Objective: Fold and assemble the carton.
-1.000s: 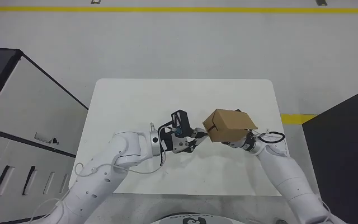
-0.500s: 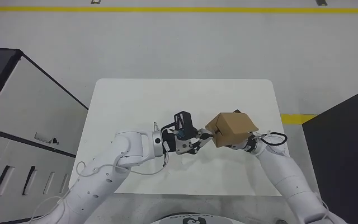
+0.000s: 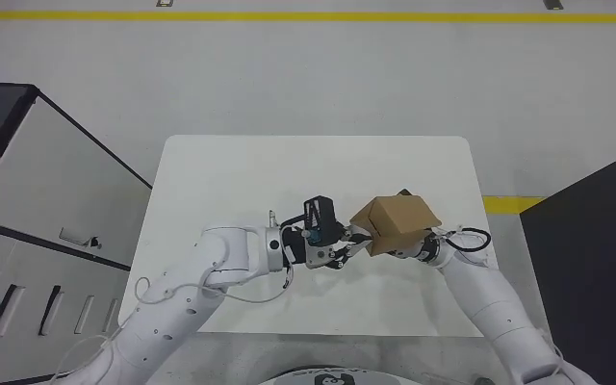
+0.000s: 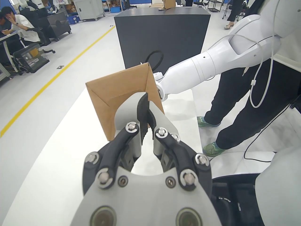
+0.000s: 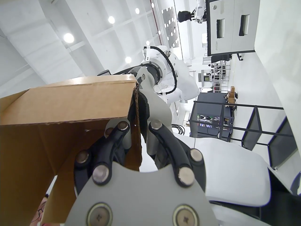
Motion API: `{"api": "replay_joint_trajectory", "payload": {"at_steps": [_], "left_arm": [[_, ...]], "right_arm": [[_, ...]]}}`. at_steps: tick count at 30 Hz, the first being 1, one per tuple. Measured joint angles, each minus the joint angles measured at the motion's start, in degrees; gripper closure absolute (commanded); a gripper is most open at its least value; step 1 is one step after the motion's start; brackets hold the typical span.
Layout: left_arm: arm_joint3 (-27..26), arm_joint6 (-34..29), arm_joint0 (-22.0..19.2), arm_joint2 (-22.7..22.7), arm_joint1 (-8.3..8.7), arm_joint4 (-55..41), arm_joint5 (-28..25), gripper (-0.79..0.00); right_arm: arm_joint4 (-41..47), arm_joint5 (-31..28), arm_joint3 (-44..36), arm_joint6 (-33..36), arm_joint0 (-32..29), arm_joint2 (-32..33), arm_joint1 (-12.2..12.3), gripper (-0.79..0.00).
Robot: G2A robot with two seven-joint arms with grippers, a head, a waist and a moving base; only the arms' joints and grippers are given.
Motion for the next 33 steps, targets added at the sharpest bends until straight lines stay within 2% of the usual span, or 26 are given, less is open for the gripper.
{"api": "replay_joint_trajectory", "payload": {"at_steps": [10,33], "left_arm": [[0.0,1.96,-0.18,-0.36,-0.13,1.33,1.7,0.0],[1.28,0.04,-1.88,0.18,-0.44,0.33,1.98,0.0]], "right_arm": [[0.85,-0.66,-0.1,0.0,0.15,-0.79,0.25,0.0],[2.78,-0.49,-0.29,0.0,1.2,-2.14,0.99,0.0]]}}
